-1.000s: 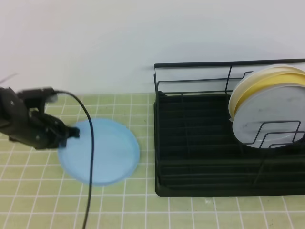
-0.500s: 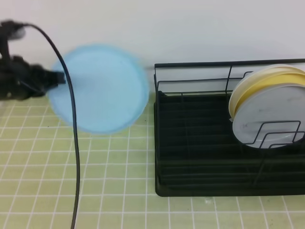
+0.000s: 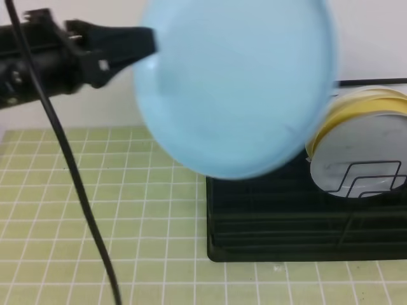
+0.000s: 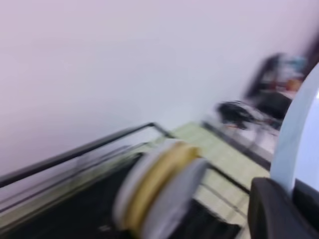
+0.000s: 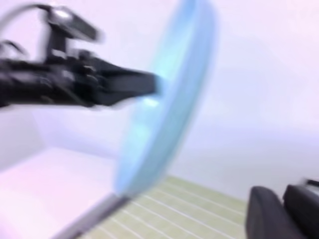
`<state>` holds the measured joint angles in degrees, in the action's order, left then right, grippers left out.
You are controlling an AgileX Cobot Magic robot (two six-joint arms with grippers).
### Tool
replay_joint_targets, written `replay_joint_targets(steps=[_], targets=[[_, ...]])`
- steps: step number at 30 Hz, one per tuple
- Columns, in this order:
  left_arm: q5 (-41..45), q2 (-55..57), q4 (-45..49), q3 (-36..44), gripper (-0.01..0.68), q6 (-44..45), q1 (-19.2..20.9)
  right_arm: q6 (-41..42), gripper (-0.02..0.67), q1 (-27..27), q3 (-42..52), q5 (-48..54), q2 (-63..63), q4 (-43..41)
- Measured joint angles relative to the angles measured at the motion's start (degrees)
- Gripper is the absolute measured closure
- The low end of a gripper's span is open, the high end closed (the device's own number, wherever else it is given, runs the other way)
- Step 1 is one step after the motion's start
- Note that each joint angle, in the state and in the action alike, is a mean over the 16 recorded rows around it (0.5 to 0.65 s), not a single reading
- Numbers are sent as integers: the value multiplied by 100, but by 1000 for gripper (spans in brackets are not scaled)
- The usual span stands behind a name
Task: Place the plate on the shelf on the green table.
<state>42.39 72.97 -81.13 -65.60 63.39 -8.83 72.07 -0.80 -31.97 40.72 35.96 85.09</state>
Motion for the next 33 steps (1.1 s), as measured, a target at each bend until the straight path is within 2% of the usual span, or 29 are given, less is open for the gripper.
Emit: replay_joint_targets(steps=[4,9,12,14,19,26,29,33], targets=[[13,-12,-490,0,668,508,-525,194,432,0,-216,167,-3,554],[-548,-12,-659,3,668,770,-1333,76,301,0,-326,201,-6,789],[-978,-12,-676,5,668,849,-1782,-25,248,0,-339,80,-7,837],[-1215,-12,-702,6,668,903,-2027,-79,236,0,-340,-29,-7,845],[-1577,-12,-832,10,668,1084,-2424,-100,278,0,-340,-291,-7,846],[-1553,-15,-1079,11,651,1514,-2608,66,424,4,-340,-565,-7,843],[-1443,-20,-1208,11,605,1712,-2621,164,487,6,-340,-619,-7,836],[-1293,-34,-1363,11,497,1923,-2624,368,548,9,-340,-691,-7,830]])
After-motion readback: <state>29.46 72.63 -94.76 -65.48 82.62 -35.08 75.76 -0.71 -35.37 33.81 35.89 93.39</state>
